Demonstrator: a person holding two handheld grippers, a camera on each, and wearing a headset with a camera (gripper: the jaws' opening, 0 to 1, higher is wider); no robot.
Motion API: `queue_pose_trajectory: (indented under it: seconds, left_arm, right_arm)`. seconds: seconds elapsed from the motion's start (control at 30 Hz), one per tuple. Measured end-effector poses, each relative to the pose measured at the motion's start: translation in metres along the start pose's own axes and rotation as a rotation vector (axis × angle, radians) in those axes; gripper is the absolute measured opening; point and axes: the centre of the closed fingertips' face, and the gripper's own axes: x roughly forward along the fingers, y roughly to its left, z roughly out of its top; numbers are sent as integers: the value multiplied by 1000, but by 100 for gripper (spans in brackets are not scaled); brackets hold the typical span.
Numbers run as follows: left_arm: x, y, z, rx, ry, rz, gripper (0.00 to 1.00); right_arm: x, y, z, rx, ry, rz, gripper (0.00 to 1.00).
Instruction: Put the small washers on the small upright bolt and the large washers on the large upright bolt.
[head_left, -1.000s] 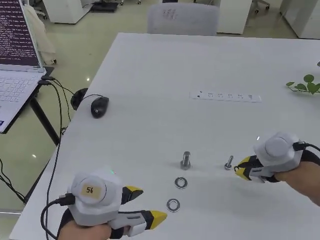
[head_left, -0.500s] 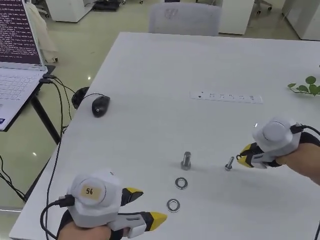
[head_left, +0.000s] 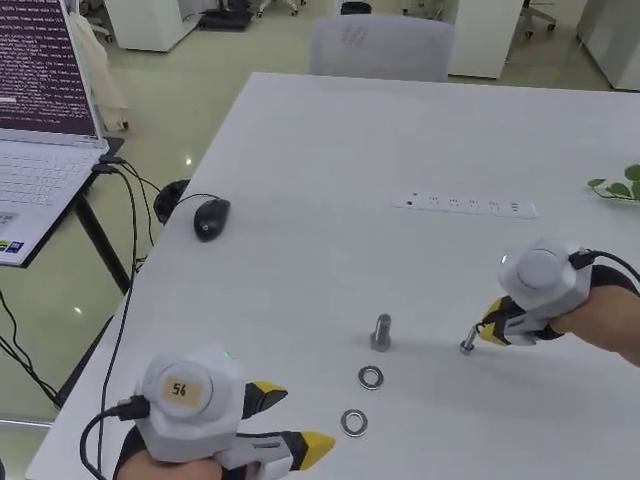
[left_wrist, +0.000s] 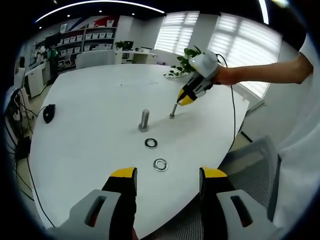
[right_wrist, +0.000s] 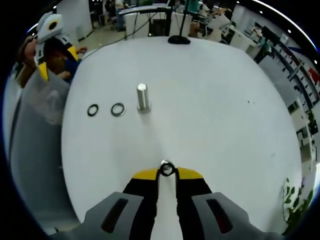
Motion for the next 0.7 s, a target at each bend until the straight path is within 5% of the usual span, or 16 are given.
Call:
queue_pose_trajectory:
  seconds: [0.7]
  left_arm:
    - [-1, 0, -3, -14, 1, 7, 49]
  right_arm:
    - [7, -5, 0, -78, 69, 73, 13]
